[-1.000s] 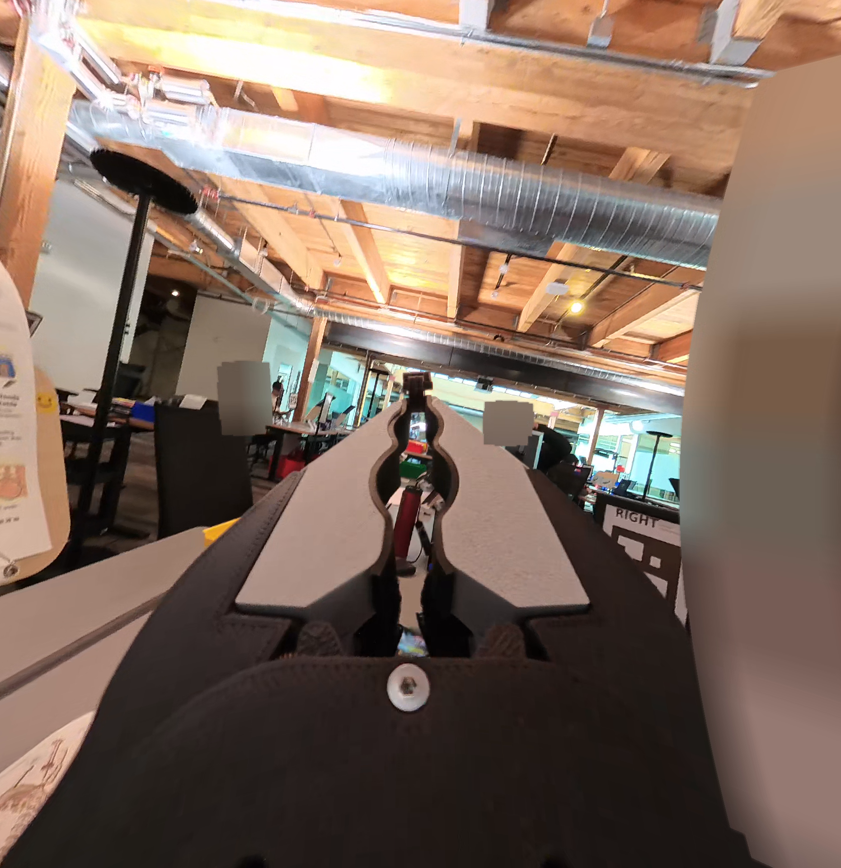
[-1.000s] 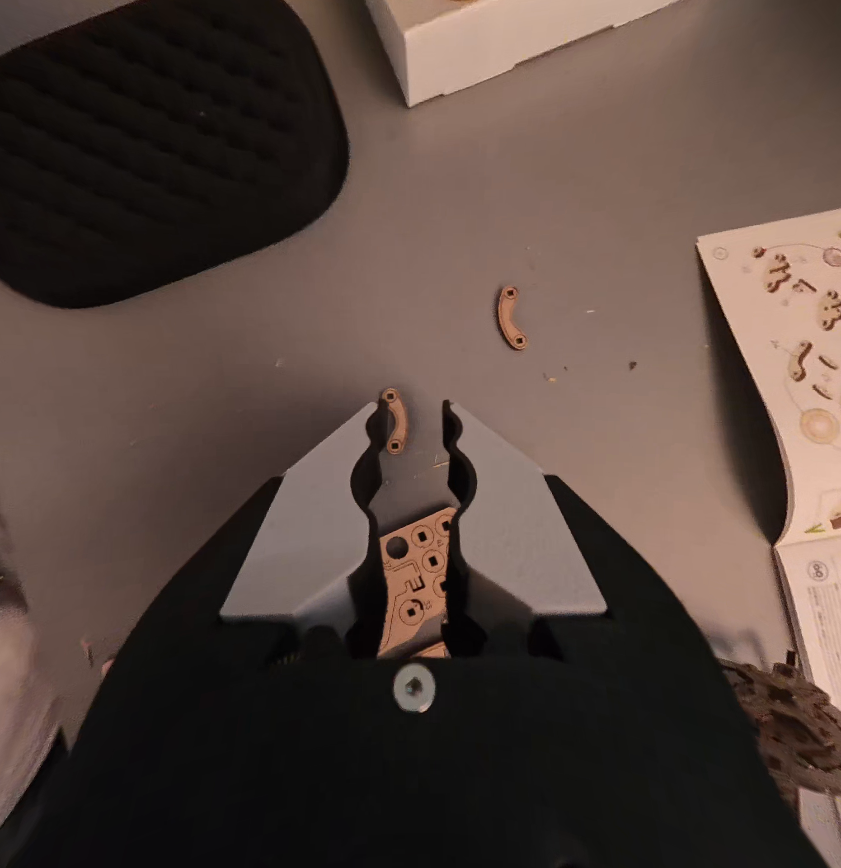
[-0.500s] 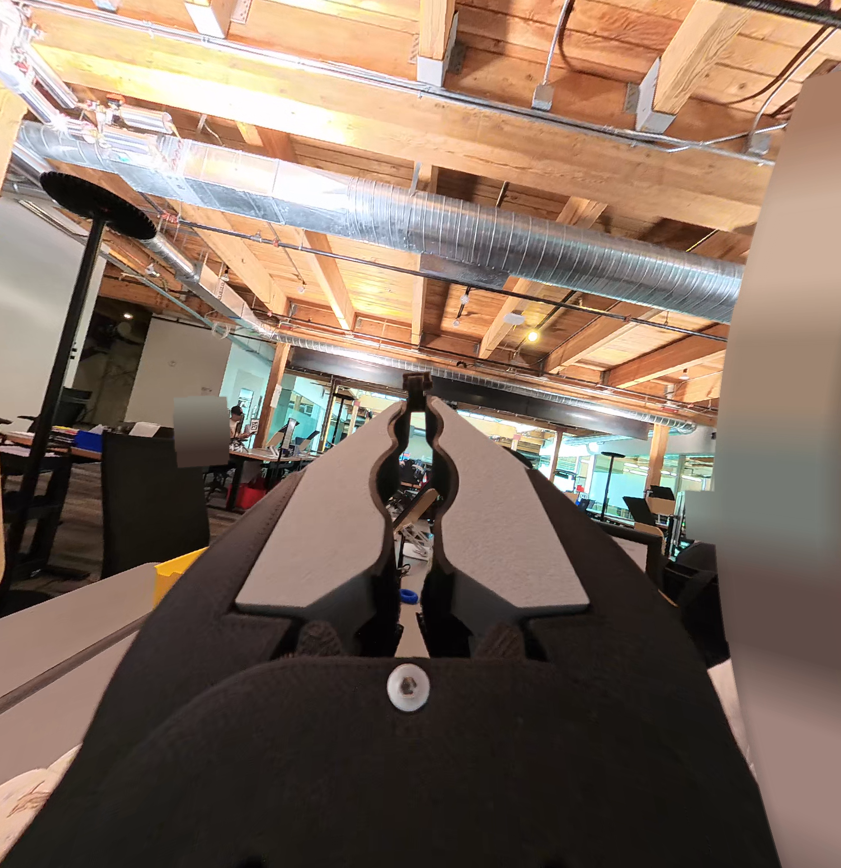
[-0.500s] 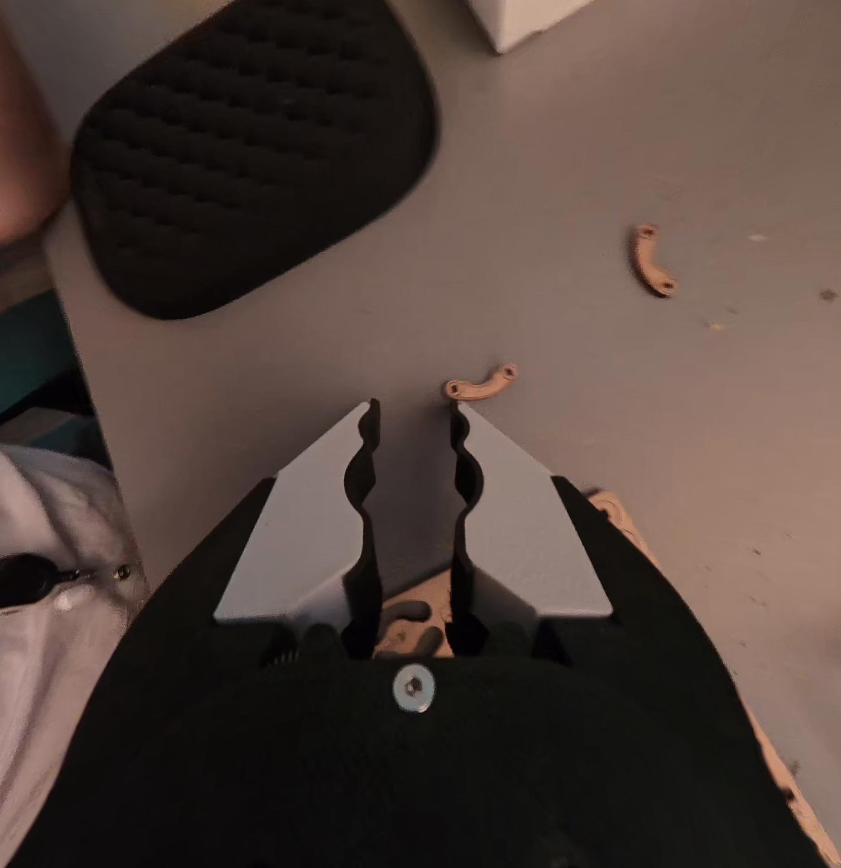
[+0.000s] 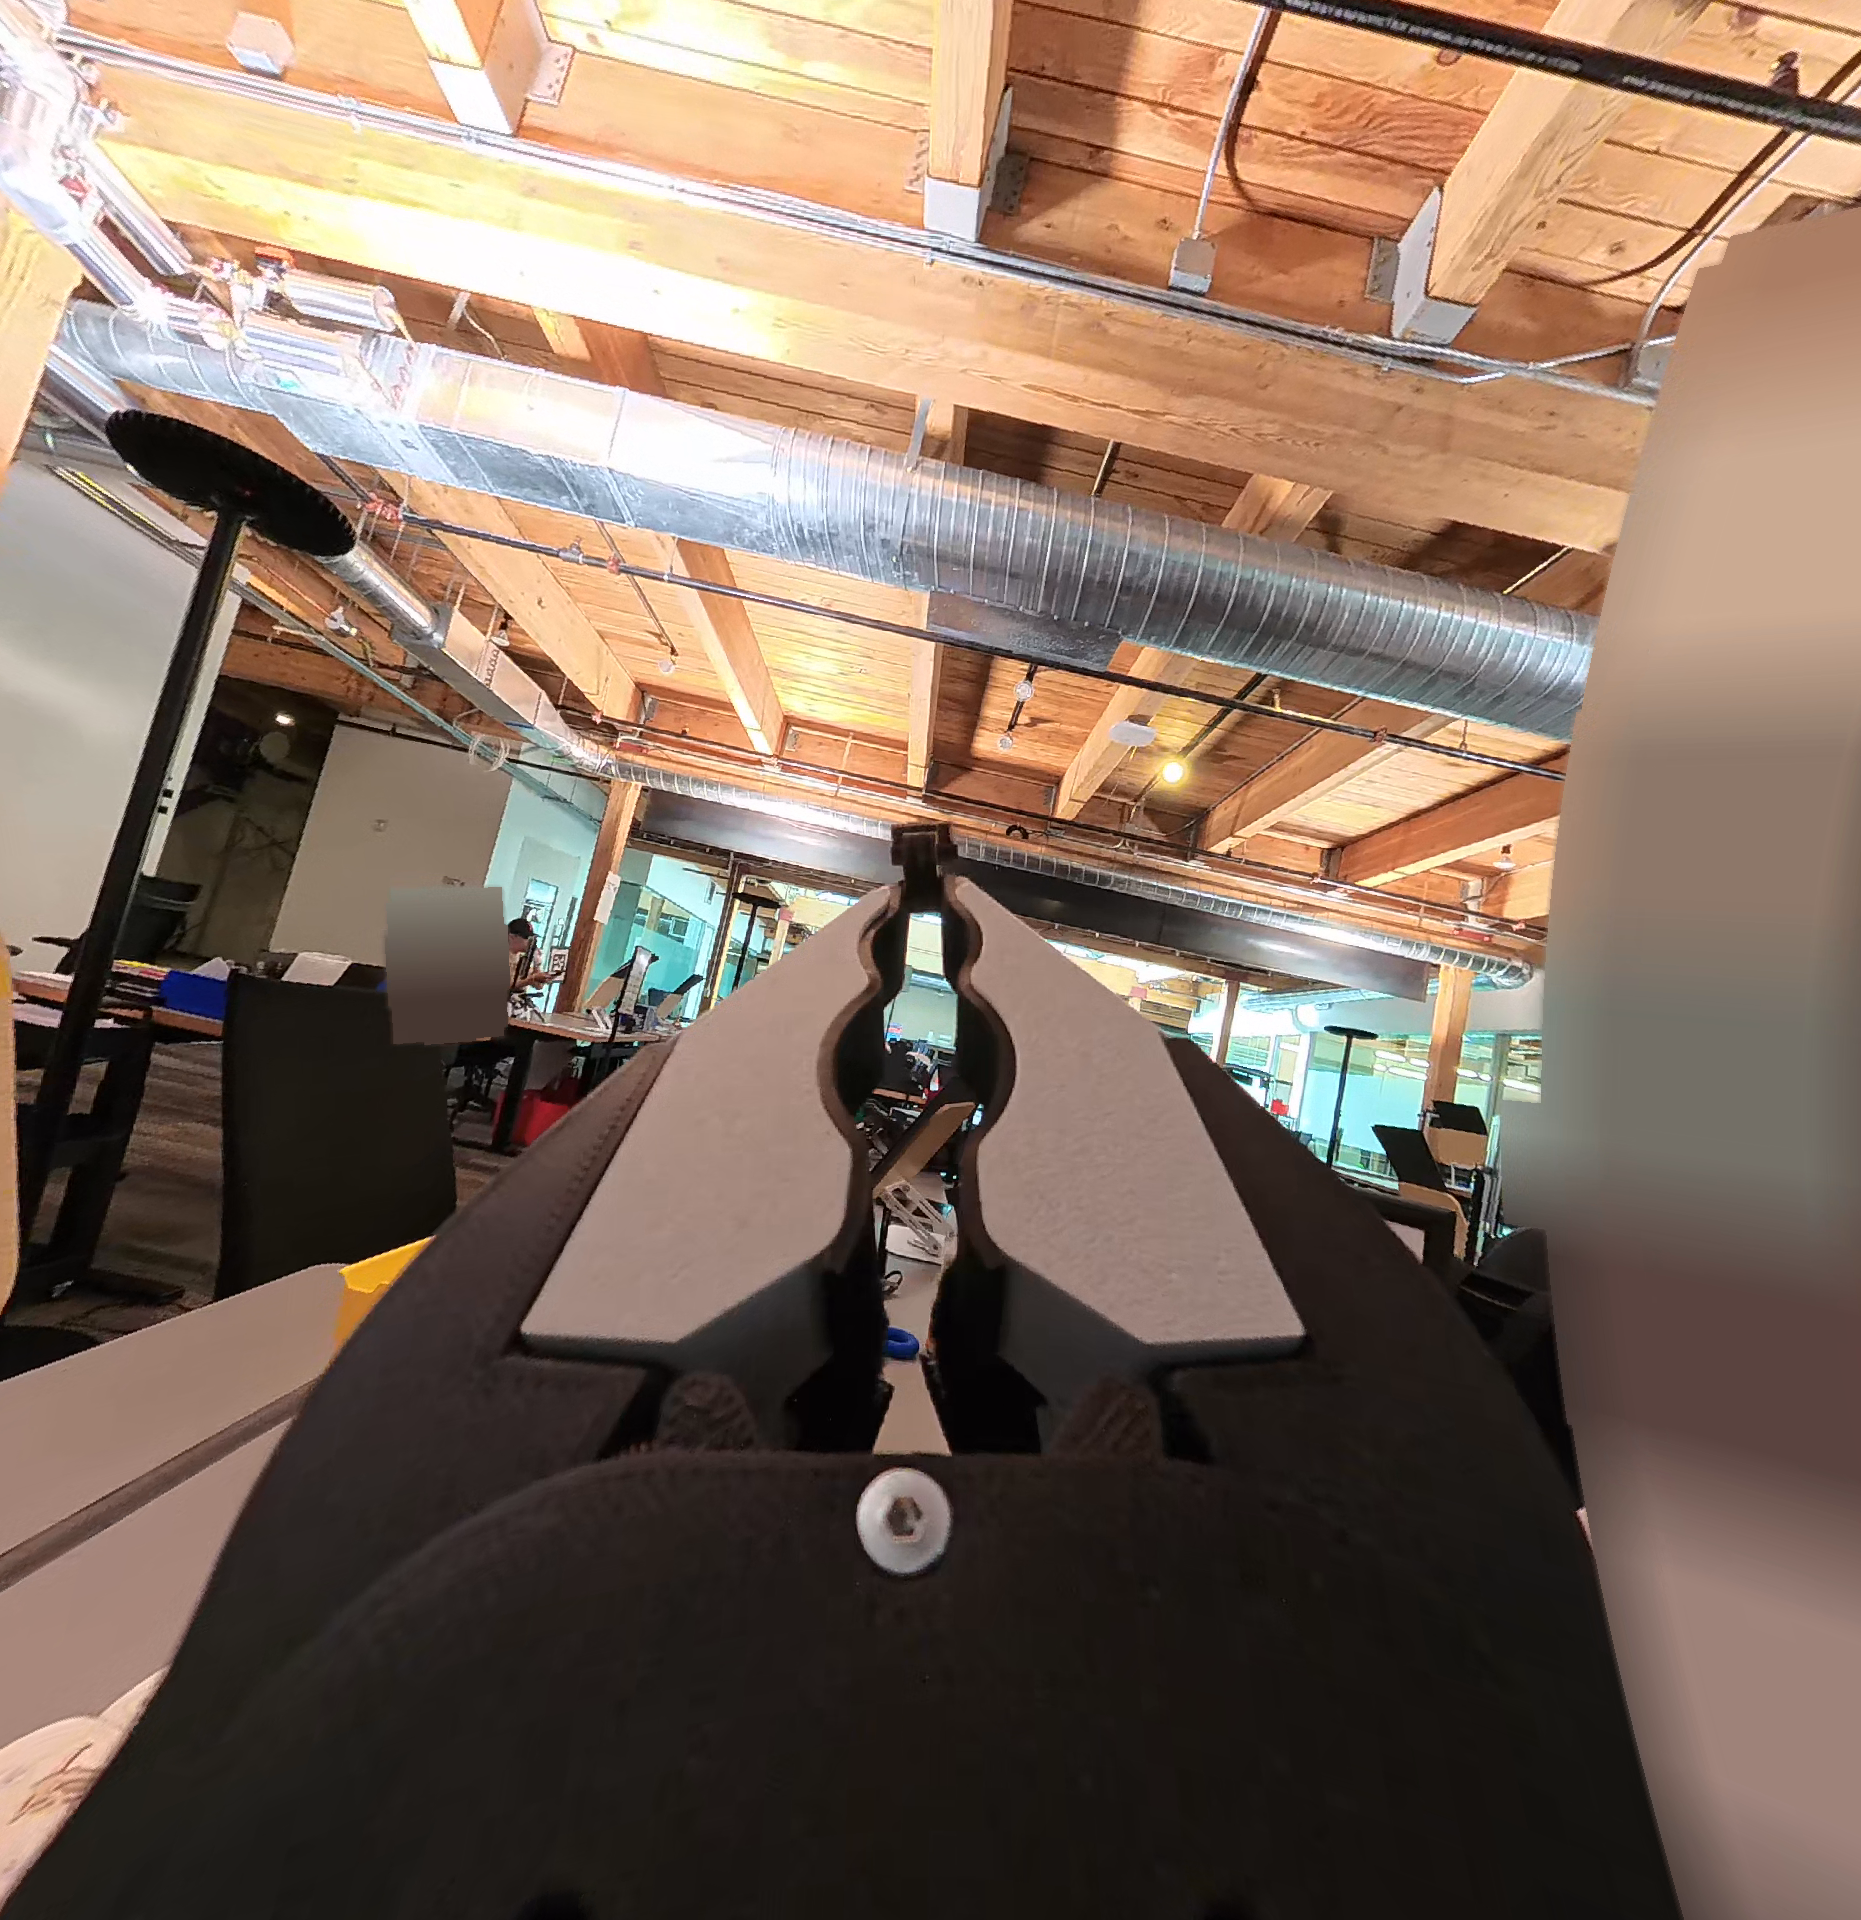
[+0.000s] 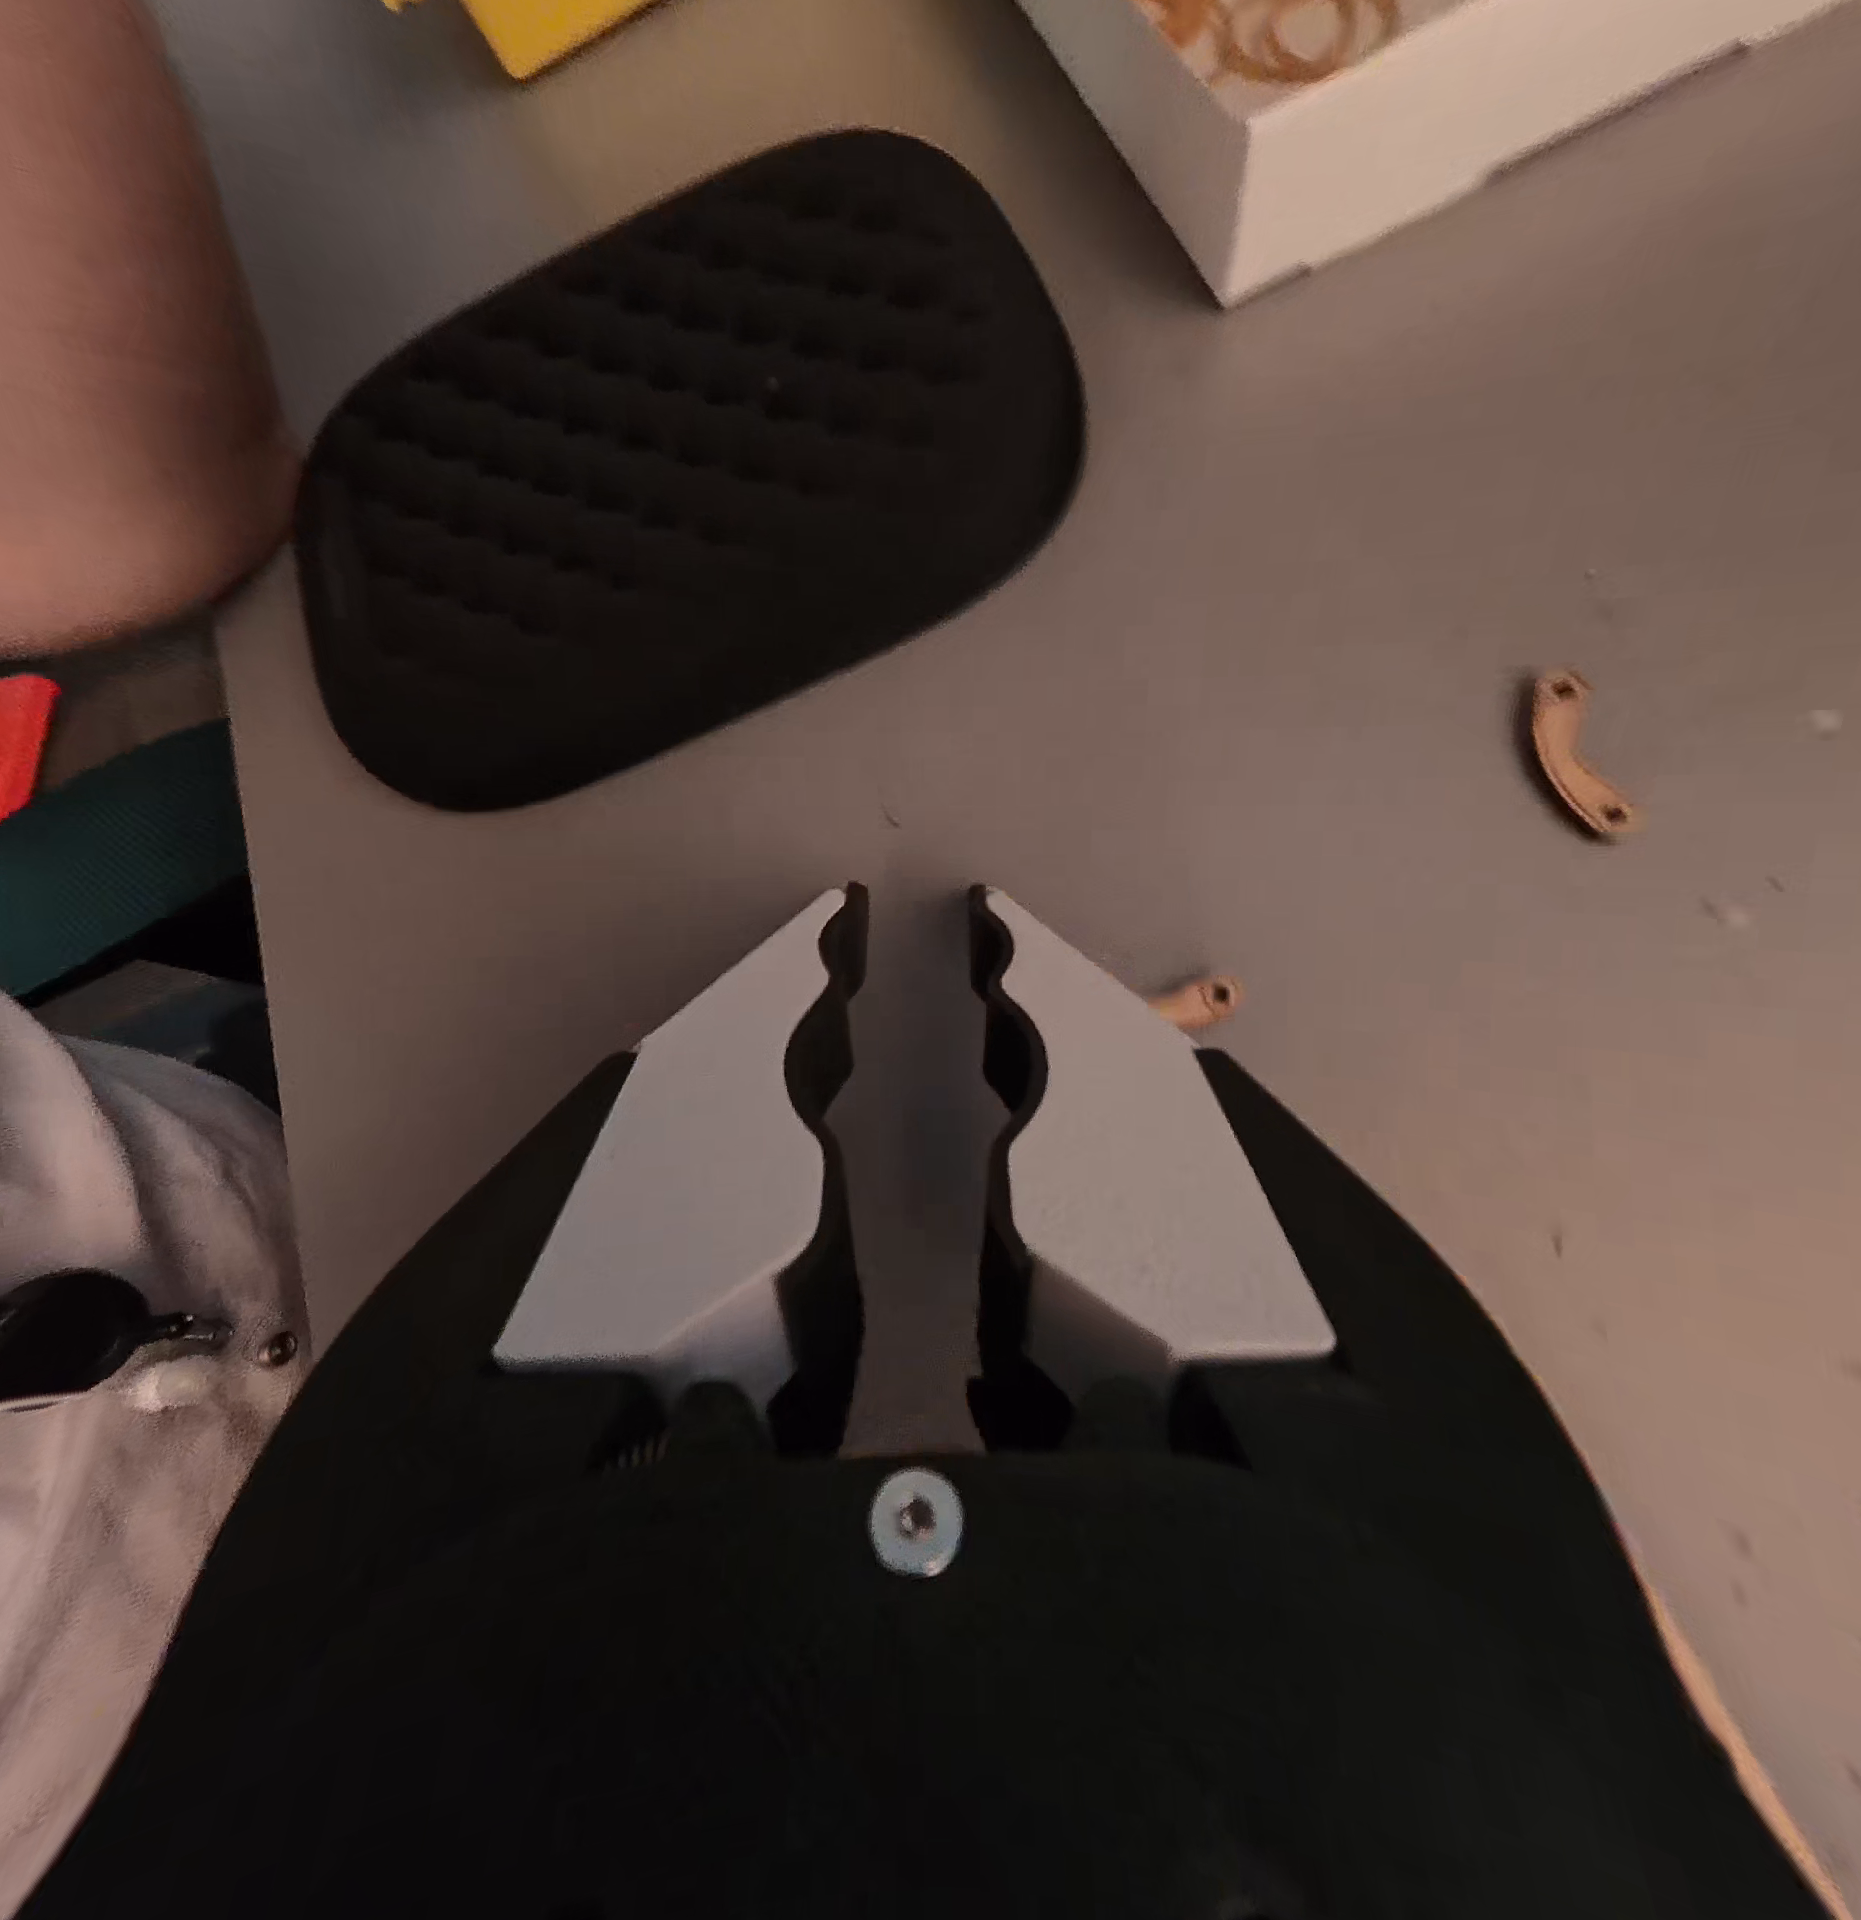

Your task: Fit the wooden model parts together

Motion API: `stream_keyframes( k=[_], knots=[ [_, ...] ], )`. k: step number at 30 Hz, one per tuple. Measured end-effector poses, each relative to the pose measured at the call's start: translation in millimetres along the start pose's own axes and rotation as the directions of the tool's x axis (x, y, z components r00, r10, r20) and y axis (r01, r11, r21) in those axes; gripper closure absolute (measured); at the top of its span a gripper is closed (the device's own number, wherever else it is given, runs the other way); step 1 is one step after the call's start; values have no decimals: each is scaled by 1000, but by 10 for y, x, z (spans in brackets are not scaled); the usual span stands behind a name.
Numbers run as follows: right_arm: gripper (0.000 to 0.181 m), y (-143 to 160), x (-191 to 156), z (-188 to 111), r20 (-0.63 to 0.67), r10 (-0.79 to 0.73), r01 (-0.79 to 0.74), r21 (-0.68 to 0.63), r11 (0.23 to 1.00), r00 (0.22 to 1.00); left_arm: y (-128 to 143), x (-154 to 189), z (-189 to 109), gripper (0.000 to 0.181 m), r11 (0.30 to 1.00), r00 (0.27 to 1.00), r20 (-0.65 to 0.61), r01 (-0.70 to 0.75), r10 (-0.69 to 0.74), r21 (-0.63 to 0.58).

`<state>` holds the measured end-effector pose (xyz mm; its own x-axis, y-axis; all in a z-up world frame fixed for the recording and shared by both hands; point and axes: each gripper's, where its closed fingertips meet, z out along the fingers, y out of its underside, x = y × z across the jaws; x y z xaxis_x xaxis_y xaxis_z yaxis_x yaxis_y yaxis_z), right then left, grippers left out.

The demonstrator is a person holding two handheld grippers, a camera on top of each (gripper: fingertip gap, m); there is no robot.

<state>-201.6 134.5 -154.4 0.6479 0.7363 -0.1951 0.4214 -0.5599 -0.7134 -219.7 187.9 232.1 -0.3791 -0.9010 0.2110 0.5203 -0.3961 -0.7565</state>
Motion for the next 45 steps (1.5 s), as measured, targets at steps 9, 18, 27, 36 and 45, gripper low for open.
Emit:
stream_keyframes(
  k=[9, 18, 27, 36, 45],
  knots=[
    [165, 210, 266, -343, 28, -145, 147, -65, 987, 989, -74, -186, -88, 179, 1000, 999, 41, 5, -6, 24],
    [159, 82, 254, -205, 49, -261, 265, -82, 961, 964, 60, -324, -40, 178, 999, 998, 56, 36, -35, -6],
    [160, -74, 335, -165, 157, -546, 558, -48, 828, 823, 91, -323, -23, 178, 1000, 999, 48, 26, -25, -18],
    [166, 27, 382, -92, 274, -524, 559, -64, 827, 806, 124, -422, -50, 178, 998, 996, 78, 51, -48, -33],
    [164, -242, 663, -170, 79, -477, 480, -30, 877, 876, 225, -512, -32, 179, 994, 991, 98, 95, -89, -56]
  ],
)
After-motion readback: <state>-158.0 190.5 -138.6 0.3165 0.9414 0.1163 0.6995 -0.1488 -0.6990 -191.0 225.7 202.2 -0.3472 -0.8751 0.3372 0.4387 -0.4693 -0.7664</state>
